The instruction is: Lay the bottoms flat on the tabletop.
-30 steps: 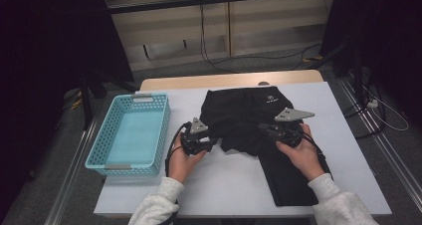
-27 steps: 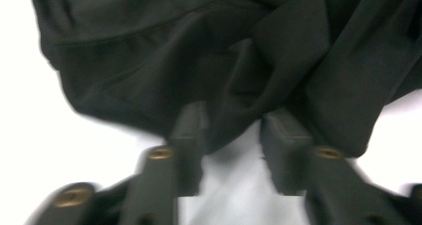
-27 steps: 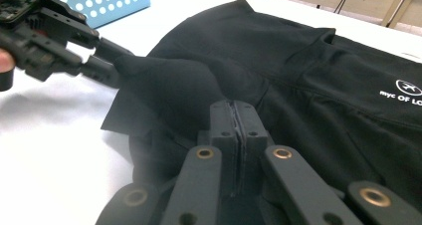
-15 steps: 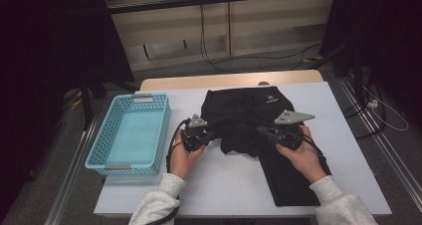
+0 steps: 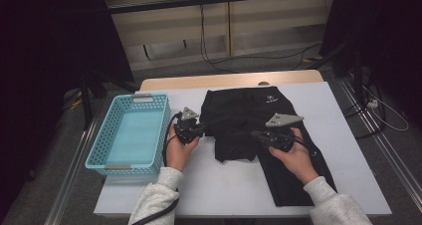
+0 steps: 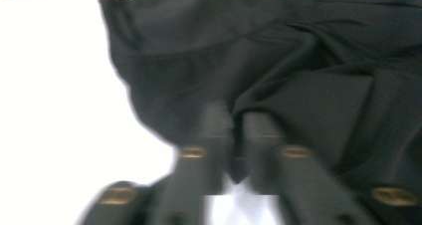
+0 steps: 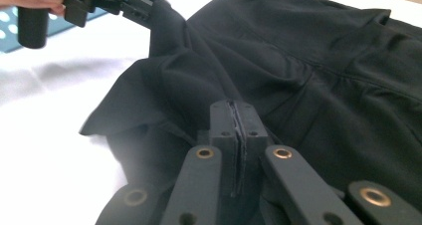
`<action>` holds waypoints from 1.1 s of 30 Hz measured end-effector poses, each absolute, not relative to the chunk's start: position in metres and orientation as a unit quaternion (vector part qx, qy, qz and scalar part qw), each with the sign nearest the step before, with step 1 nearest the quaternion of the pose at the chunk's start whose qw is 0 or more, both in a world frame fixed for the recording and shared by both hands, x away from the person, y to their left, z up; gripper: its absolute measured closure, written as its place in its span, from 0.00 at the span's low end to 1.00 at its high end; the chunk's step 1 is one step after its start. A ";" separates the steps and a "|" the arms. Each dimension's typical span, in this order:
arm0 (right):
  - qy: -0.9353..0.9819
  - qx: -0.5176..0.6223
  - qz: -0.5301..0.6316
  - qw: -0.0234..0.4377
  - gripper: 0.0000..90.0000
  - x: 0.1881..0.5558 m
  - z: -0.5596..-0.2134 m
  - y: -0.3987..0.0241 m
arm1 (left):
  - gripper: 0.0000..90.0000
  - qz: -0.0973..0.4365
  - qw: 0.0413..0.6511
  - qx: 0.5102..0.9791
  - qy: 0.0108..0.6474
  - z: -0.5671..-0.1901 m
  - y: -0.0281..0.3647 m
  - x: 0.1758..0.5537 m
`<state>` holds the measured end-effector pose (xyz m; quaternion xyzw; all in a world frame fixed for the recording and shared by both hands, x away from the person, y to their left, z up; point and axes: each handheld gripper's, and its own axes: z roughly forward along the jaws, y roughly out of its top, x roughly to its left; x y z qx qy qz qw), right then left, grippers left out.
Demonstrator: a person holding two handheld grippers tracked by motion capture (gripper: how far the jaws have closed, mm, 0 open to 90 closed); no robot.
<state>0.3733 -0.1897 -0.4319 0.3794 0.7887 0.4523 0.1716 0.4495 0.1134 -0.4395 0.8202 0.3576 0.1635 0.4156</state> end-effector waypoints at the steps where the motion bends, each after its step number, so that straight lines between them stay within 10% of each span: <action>1: 0.791 0.377 0.450 0.173 0.99 0.373 -0.432 -0.188 | 0.69 0.163 0.417 0.817 0.363 -0.439 0.114 0.447; 5: 0.802 0.362 0.444 0.172 0.99 0.372 -0.434 -0.183 | 0.45 0.144 0.425 0.815 0.366 -0.434 0.118 0.434; 17: 0.806 0.357 0.439 0.171 0.99 0.371 -0.437 -0.175 | 0.42 0.083 0.423 0.839 0.334 -0.439 0.104 0.405; 33: 0.803 0.361 0.442 0.171 0.97 0.370 -0.437 -0.175 | 0.99 0.012 0.373 0.877 0.303 -0.453 0.088 0.399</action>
